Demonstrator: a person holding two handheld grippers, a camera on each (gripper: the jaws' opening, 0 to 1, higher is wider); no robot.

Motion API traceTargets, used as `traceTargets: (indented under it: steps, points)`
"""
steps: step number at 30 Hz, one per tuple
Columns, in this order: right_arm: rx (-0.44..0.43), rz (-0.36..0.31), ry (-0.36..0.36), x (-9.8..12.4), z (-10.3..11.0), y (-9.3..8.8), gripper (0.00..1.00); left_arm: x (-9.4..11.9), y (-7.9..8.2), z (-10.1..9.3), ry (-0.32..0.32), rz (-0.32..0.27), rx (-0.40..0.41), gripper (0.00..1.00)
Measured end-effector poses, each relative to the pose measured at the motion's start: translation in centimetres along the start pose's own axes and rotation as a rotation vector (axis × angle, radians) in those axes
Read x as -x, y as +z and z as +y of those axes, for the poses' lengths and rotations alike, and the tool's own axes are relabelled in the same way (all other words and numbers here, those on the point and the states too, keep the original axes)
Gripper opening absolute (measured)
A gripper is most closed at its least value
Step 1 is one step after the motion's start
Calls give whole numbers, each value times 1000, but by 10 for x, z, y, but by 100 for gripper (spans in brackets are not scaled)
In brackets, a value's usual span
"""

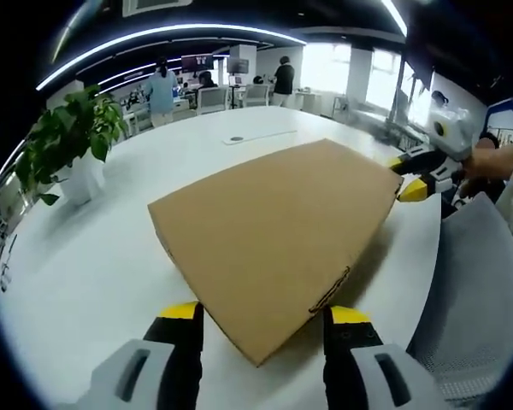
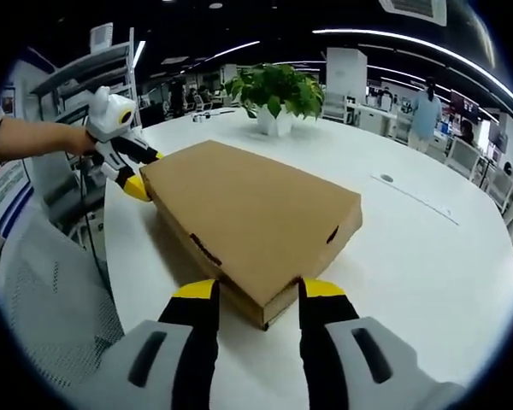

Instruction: Operate the shoe box by opening the lid, removing the specified soft item, and placing it in the target area until the item is outside and the box remains undamaged.

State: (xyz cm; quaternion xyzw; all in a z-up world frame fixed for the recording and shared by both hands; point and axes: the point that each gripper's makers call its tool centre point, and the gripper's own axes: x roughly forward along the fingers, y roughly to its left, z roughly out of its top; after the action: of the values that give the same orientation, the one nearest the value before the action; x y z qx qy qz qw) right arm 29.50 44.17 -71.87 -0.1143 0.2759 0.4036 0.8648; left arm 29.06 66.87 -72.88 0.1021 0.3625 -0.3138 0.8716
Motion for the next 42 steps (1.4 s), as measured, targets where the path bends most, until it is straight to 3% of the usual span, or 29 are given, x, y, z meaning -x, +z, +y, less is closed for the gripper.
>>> traceTargets:
  steps: [9,19,28,42]
  points:
    - [27,-27,6,1,2,-1,35,0,0,0,9,9,5,58]
    - [35,-52,35,4,8,1,42,0,2,-2,10,4,64,62]
    - [47,-84,45,10,9,10,42,8,11,-5,9,-29,107,64]
    - [92,-127,49,23,9,28,44,21,24,-7,37,-68,92,62]
